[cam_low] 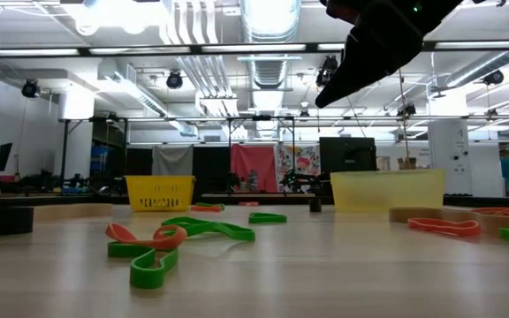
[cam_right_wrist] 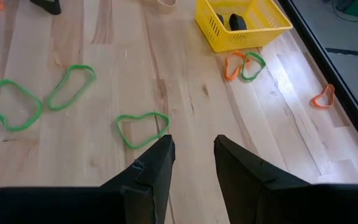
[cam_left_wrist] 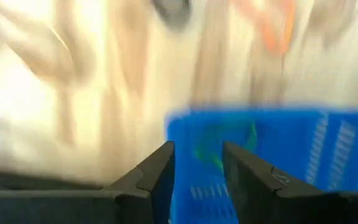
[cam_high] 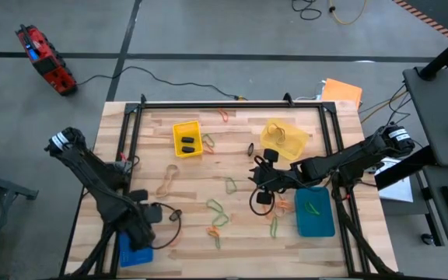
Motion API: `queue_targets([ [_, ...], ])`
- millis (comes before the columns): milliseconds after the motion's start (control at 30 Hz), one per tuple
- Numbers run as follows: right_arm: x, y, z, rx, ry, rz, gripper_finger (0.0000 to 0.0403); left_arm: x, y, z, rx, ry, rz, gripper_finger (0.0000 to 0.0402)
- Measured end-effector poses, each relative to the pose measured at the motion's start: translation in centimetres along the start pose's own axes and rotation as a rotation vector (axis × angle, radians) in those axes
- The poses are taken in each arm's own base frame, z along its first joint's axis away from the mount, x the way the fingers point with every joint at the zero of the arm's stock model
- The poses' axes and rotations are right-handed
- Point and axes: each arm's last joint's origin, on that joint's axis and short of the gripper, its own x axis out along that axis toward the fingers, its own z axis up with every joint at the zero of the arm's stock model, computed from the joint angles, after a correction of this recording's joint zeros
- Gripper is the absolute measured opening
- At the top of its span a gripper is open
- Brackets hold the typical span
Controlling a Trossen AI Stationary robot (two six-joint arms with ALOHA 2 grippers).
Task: Sort rubber bands into baskets
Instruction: Put the black rubber band into the left yellow bin
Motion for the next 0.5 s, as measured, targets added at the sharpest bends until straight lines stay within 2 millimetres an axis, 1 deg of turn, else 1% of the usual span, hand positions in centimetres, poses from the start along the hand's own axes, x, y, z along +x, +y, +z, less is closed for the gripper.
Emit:
queue_targets([
  [133,0.0,0.0,0.0,0.001,-0.001,0.000,0.0112,-2.4,-0.2,1.2,0.047,-0.235,0.106,0.0118],
  [267,0.0,0.0,0.0,0.002,-0.002,0.000,0.0112,-4.3,-0.1,2.1,0.090,-0.383,0.215,0.0116],
  [367,0.0,0.0,0.0,0.002,-0.003,0.000,0.0112,-4.9,0.2,2.8,0.104,-0.427,0.245,0.0108],
  [500,0.0,0.0,0.0,0.002,-0.002,0.000,0.0112,-4.9,1.0,3.9,0.136,-0.412,0.278,0.0092],
])
